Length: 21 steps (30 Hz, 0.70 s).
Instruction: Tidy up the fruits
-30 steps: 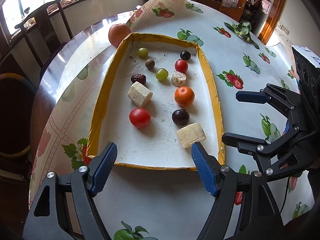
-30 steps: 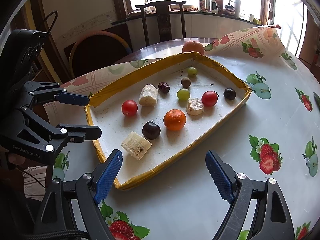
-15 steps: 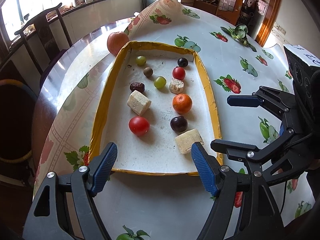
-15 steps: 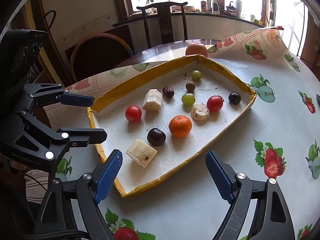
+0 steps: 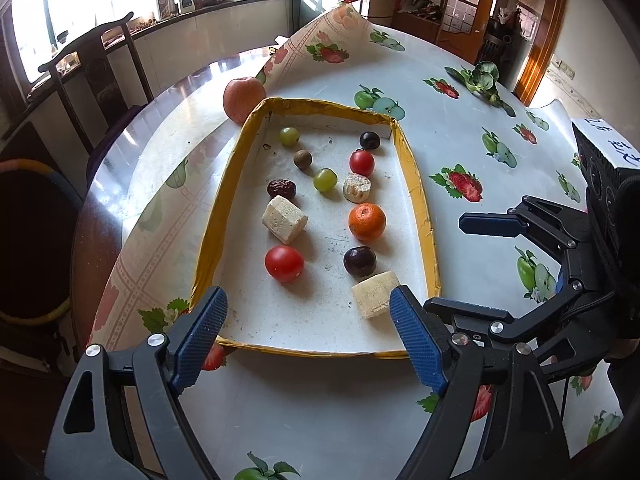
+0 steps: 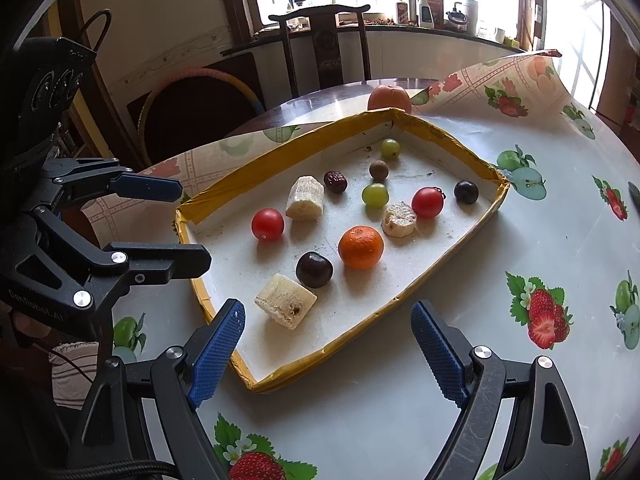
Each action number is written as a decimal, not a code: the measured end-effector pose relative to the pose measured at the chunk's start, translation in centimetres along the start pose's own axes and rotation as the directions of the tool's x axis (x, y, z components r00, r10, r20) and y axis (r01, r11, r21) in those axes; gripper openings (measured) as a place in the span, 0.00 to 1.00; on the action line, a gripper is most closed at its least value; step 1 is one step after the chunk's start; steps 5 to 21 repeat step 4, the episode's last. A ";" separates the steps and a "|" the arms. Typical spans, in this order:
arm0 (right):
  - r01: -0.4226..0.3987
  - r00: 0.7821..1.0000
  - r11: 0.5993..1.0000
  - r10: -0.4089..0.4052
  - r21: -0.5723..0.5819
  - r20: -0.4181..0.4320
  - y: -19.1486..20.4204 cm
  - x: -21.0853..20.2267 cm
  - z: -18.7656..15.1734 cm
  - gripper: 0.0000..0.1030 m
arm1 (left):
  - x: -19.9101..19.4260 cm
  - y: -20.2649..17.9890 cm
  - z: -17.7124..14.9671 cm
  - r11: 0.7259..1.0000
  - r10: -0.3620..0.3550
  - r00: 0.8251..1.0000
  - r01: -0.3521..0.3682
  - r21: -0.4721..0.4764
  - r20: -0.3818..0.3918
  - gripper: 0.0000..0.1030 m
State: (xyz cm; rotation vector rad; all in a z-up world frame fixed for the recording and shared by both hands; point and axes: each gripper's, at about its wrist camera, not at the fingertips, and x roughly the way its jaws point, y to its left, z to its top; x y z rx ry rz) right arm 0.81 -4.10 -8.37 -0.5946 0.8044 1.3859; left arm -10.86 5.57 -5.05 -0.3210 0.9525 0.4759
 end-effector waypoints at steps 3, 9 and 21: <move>0.003 1.000 1.000 -0.003 0.007 0.008 0.2 -0.2 -0.1 0.84 | 0.0 0.3 0.1 1.000 -0.015 1.000 0.015 -0.011 -0.007 0.81; 0.003 1.000 1.000 -0.003 0.010 0.011 0.2 -0.2 -0.2 0.84 | 0.1 0.3 0.1 0.999 -0.035 0.999 0.035 -0.007 -0.019 0.81; 0.003 1.000 1.000 -0.003 0.010 0.011 0.2 -0.2 -0.2 0.84 | 0.1 0.3 0.1 0.999 -0.035 0.999 0.035 -0.007 -0.019 0.81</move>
